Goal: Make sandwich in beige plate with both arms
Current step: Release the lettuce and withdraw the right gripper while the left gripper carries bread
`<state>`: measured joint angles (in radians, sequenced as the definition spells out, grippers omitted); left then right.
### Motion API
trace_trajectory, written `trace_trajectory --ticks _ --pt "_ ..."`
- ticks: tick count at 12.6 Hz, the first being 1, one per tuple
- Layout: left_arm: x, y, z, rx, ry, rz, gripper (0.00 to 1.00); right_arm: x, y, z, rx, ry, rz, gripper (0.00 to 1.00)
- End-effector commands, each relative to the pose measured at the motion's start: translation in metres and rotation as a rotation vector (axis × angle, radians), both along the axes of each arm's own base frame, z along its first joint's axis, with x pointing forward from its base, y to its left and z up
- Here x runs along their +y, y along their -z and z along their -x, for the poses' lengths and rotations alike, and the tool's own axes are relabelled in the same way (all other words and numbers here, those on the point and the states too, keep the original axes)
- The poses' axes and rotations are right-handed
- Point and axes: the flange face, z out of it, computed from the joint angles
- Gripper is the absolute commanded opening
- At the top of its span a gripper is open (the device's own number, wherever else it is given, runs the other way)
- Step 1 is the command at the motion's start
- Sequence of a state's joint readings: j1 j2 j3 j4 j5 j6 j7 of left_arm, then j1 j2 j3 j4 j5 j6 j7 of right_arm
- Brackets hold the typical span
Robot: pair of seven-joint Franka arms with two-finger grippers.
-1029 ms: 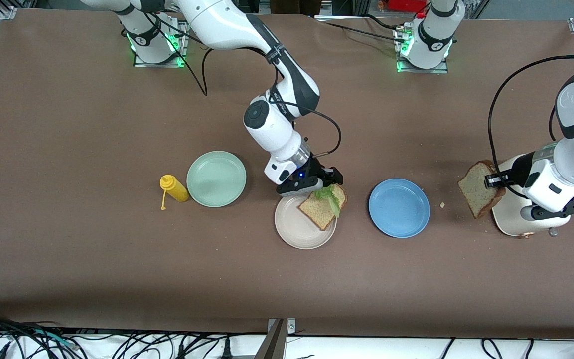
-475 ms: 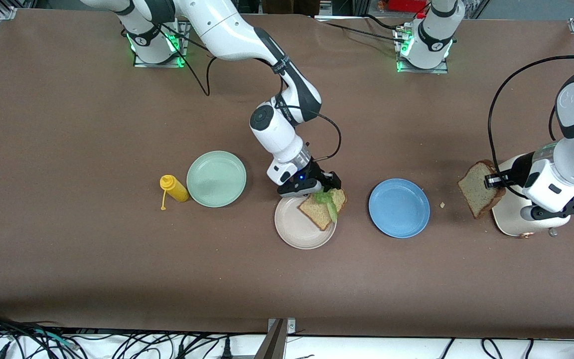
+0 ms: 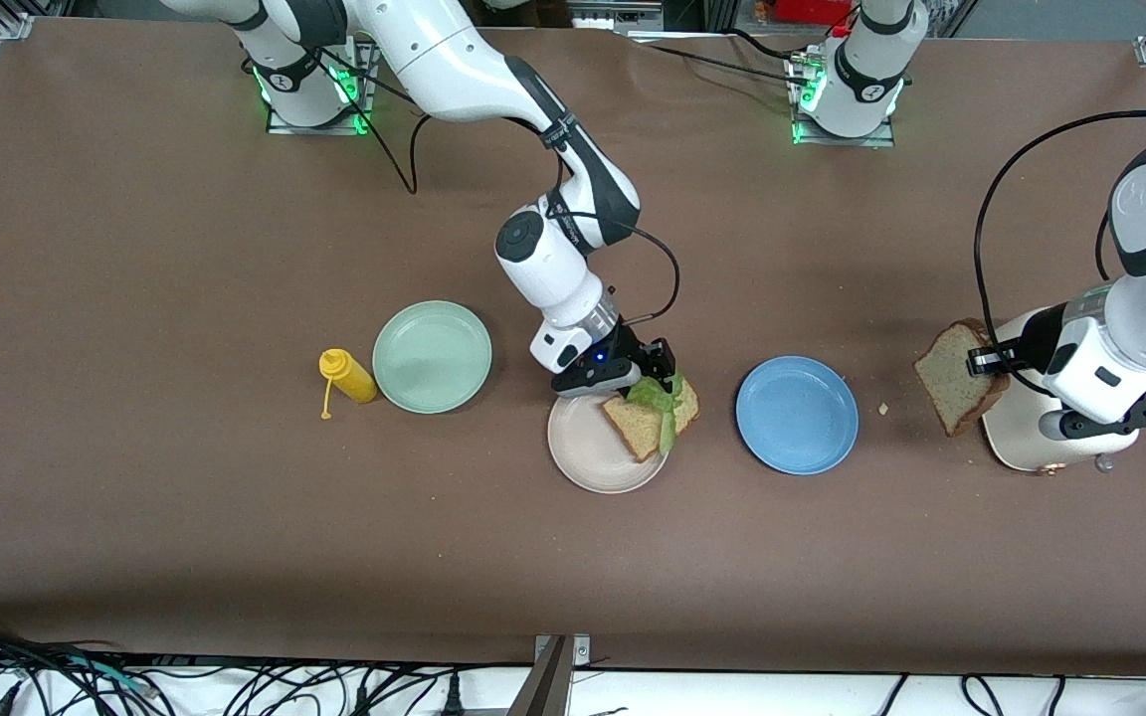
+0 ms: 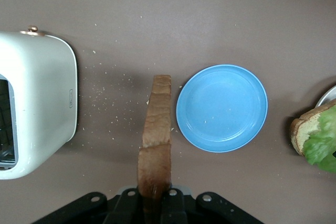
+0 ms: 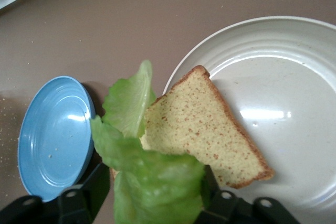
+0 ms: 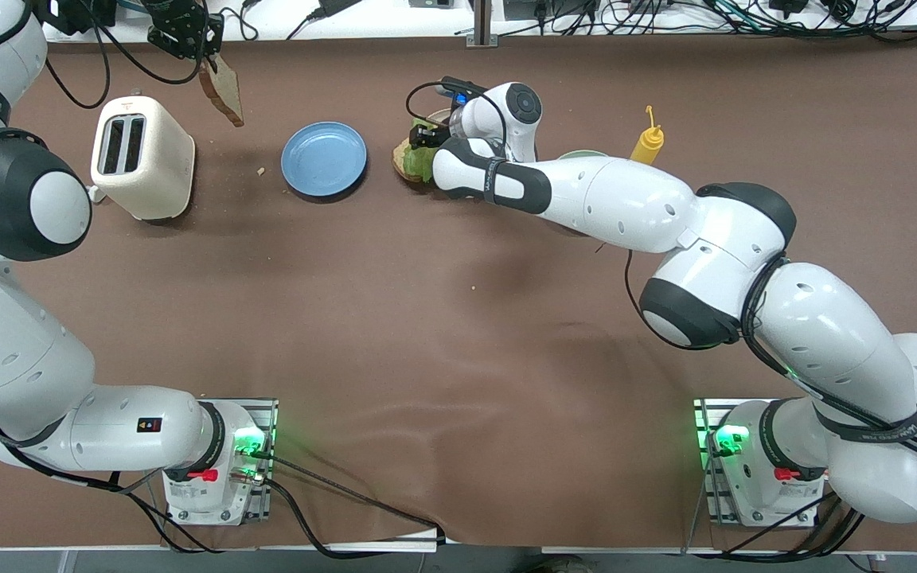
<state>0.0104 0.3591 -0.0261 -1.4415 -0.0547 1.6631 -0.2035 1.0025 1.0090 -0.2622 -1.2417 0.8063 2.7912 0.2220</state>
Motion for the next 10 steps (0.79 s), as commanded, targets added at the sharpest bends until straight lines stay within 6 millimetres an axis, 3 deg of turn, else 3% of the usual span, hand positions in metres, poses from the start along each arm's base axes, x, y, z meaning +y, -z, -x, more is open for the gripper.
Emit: trace_trajectory --ticks 1,5,7,10 --pt "-0.003 -0.005 0.005 0.001 0.016 0.031 0.0 -0.009 0.002 -0.014 -0.013 -0.093 0.068 1.0" --pt "-0.011 -0.006 0.003 -0.002 0.007 0.034 0.0 -0.029 0.004 -0.03 -0.055 -0.214 0.148 1.0" --pt "-0.015 -0.005 0.002 0.0 -0.006 0.079 0.0 -0.03 0.008 -0.028 -0.06 -0.281 0.18 1.0" --pt "-0.023 0.0 0.001 0.014 -0.041 0.147 0.0 -0.055 0.007 -0.042 -0.041 -0.434 0.289 1.0"
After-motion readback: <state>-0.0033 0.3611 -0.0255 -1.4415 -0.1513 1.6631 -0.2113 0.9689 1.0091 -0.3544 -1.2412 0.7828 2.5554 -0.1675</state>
